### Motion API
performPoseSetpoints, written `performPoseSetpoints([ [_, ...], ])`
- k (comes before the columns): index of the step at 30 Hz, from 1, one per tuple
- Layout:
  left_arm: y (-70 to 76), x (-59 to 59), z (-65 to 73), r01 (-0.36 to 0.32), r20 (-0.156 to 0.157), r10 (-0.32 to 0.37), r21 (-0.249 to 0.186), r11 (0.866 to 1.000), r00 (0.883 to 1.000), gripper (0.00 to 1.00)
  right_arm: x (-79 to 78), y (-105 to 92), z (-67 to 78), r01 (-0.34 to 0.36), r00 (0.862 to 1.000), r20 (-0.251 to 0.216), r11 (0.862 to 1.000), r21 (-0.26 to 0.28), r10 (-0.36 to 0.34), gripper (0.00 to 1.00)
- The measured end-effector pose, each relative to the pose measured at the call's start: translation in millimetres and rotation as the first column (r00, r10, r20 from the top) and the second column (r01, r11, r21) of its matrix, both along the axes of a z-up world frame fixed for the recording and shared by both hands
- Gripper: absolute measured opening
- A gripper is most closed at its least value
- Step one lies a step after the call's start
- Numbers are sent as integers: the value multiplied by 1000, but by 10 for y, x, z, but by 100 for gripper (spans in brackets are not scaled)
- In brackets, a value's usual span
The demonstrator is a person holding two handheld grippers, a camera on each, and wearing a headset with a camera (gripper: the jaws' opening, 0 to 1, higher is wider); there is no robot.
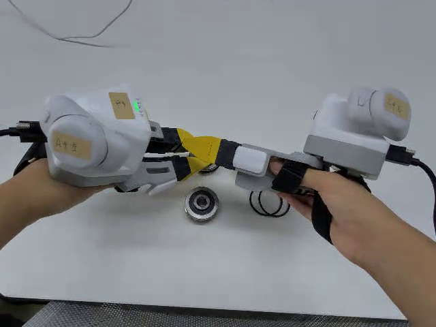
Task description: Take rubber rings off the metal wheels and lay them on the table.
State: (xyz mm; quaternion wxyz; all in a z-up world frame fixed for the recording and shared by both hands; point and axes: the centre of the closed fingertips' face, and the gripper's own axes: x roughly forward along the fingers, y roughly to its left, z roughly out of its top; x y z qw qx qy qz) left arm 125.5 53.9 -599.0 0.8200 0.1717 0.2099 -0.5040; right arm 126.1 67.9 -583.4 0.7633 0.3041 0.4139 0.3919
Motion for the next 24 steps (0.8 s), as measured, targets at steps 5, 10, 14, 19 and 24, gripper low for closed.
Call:
performPoseSetpoints([
  [5,1,-5,2,1,1,-1,-4,1000,1000,12,2,-5,1,5,1000,-3,1000,0,-5,59],
  [10,-3,-6,5,3,0,-3,-3,1000,1000,12,0,-10,-5,7,1000,-5,1000,-5,-7,59],
  [14,-3,-8,7,3,0,-3,-4,1000,1000,12,-11,-9,-4,-1,1000,-5,1000,-9,1,58],
  [19,-4,-14,10,4,1,-4,-4,1000,1000,12,-40,-3,-2,-21,1000,-1,999,-27,21,58],
  [24,-3,-13,10,7,1,-7,-4,1000,1000,12,-61,14,11,-37,999,4,999,-36,37,59],
])
